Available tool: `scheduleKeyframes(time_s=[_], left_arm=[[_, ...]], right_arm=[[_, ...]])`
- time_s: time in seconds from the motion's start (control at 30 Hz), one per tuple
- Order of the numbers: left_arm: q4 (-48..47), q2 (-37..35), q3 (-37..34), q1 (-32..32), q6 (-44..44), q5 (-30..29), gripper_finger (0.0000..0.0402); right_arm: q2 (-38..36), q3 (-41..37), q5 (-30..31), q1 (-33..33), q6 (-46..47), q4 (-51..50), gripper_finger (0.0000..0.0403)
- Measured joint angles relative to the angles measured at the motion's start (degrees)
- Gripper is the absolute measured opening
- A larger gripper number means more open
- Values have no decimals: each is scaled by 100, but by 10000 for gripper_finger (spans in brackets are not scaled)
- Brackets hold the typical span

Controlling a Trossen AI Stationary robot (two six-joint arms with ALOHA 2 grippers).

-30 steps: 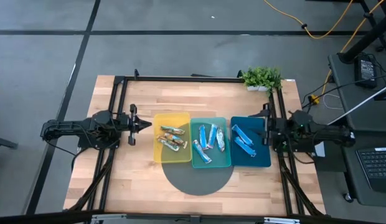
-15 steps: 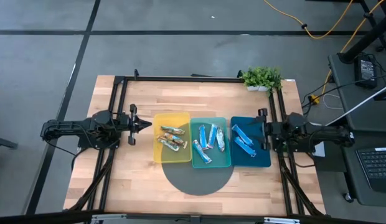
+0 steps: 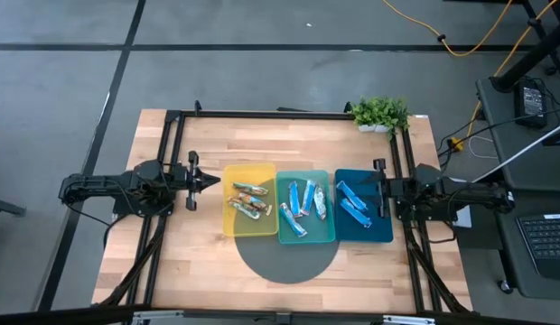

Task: Pick and place Granola Bars by type
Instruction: Return to Home Position

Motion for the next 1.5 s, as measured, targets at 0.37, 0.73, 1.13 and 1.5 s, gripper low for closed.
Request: scheduleKeyframes(time_s=[0.37, 0.73, 1.13, 1.5], left_arm=[[0, 0, 0, 0, 2, 2, 8], [-2, 0, 0, 0, 0, 2, 8], [0, 0, 0, 0, 2, 2, 8], [0, 0, 0, 0, 0, 2, 8]], right_arm=[[7, 0, 334, 0, -144, -56, 150], [9, 0, 816, 0, -259, -132, 150], [11, 0, 816, 0, -280, -134, 150], [11, 0, 815, 0, -271, -136, 150]])
